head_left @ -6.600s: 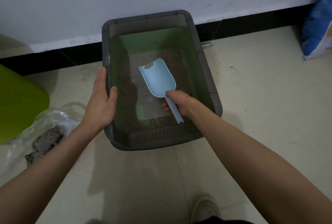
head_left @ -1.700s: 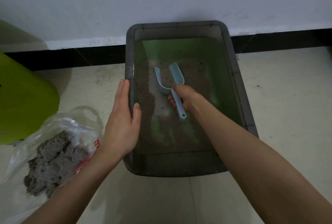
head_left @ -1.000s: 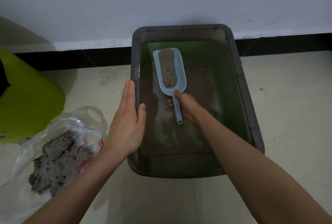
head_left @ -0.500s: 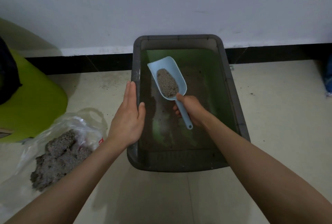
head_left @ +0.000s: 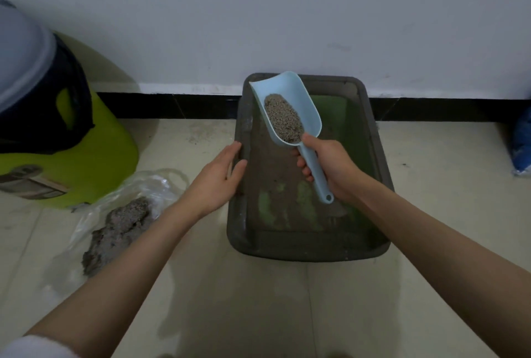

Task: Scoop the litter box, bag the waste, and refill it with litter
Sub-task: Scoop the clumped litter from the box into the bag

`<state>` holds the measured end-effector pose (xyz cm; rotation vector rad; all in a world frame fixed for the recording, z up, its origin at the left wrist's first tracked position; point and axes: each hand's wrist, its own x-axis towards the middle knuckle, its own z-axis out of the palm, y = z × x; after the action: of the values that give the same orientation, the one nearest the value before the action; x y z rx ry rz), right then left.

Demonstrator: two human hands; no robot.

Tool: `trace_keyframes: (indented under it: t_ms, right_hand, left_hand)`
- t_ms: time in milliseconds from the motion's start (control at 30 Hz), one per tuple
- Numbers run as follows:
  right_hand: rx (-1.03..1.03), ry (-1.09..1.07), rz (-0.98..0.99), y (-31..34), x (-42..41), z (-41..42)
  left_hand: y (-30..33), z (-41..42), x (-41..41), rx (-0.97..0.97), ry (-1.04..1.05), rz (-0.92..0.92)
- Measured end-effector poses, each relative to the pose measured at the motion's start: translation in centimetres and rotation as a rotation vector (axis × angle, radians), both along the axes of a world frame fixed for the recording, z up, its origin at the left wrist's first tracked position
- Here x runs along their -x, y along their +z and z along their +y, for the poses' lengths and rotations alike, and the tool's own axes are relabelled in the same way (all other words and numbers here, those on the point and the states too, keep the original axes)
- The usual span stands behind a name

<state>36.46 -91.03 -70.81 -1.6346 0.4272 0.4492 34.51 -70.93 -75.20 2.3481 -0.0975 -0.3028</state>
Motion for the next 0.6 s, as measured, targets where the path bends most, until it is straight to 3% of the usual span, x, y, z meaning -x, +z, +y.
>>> trace_keyframes:
  t_ms: [100, 267, 400, 600]
  right_hand:
    - [-0.023, 0.118, 0.024, 1.3, 1.2, 2.6]
    - [0.024, 0.384, 0.12, 2.0, 3.4, 7.2]
    - [0.203, 0.653, 0.178, 1.6, 4.8, 11.2]
    - [0.493, 1.039, 0.104, 0.3, 6.1, 19.6]
  left_hand:
    - [0.5, 4.3, 2.6, -0.052, 0.084, -0.087]
    - [-1.4, 13.4, 8.7, -0.148, 0.438, -0.205]
    - [-5.1, 19.1, 12.4, -0.34, 0.569, -0.09]
    - [-7.3, 21.6, 13.8, -0.34, 0.74, 0.044]
